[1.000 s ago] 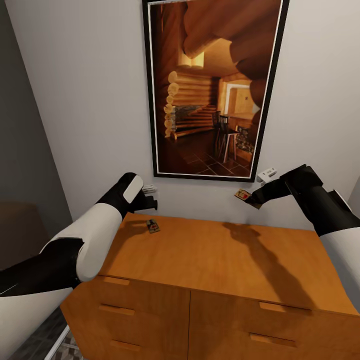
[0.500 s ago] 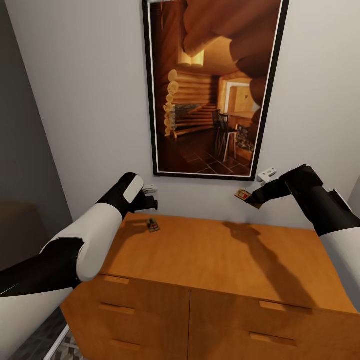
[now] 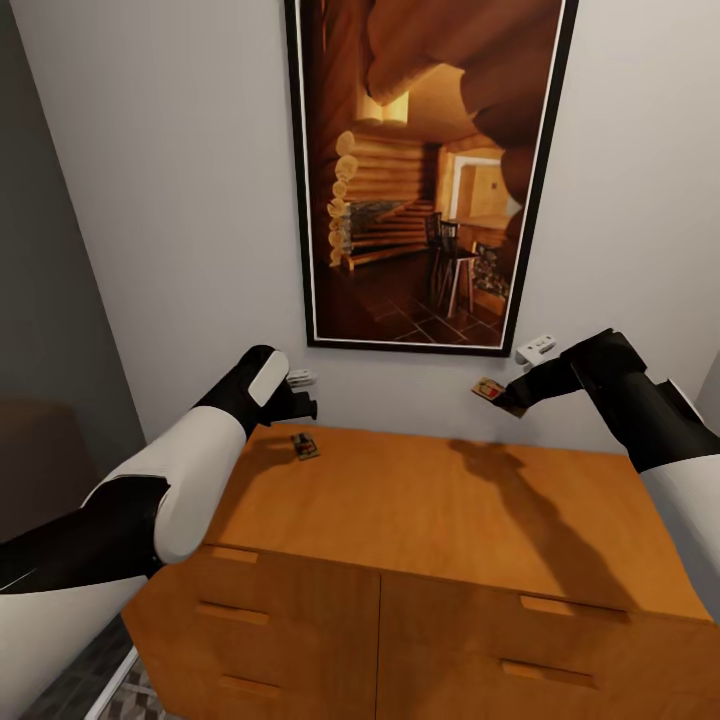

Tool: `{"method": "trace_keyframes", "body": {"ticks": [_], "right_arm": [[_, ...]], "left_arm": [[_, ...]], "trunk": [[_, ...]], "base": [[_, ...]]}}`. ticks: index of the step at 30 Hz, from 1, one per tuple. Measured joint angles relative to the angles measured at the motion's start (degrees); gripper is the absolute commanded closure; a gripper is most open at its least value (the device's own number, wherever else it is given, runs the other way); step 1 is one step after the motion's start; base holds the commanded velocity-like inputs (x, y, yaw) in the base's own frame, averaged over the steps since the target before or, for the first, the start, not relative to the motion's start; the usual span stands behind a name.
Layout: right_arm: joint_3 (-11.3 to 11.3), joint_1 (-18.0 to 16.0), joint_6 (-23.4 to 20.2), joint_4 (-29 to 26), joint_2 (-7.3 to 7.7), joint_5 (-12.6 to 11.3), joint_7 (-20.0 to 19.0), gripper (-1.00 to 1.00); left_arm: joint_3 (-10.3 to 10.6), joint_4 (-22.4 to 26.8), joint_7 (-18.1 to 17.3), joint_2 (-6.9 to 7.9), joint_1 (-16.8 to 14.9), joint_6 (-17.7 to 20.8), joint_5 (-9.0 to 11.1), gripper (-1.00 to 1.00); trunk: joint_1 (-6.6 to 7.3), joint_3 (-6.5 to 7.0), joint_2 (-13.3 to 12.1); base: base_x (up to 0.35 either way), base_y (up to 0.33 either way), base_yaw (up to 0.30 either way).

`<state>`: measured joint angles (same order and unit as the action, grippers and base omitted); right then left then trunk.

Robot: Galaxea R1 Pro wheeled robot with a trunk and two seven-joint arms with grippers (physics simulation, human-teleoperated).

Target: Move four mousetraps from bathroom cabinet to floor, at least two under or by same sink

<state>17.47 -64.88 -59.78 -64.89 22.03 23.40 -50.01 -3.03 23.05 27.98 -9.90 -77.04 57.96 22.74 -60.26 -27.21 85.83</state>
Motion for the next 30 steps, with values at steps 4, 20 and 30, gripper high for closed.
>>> {"method": "trace_keyframes", "body": {"ticks": [4, 20, 30], "right_arm": [[0.0, 0.0, 0.0, 0.0, -0.01, 0.7, 0.1, 1.00], [0.0, 0.0, 0.0, 0.0, -0.02, 1.0, 0.0, 1.00], [0.0, 0.0, 0.0, 0.0, -0.02, 1.1, 0.1, 1.00]], "left_arm": [[0.0, 0.0, 0.0, -0.04, 0.0, 0.0, 0.0, -1.00], [0.1, 0.0, 0.0, -0.04, 0.0, 0.0, 0.0, -1.00], [0.1, 0.0, 0.0, -0.04, 0.0, 0.0, -0.1, -1.00]], "trunk": [[-0.88, -0.72, 1.6], [-2.86, -2.34, 5.2], [-4.40, -3.60, 8.0]], "base": [[0.000, 0.000, 0.000], [0.000, 0.000, 0.000], [0.000, 0.000, 0.000]]}}
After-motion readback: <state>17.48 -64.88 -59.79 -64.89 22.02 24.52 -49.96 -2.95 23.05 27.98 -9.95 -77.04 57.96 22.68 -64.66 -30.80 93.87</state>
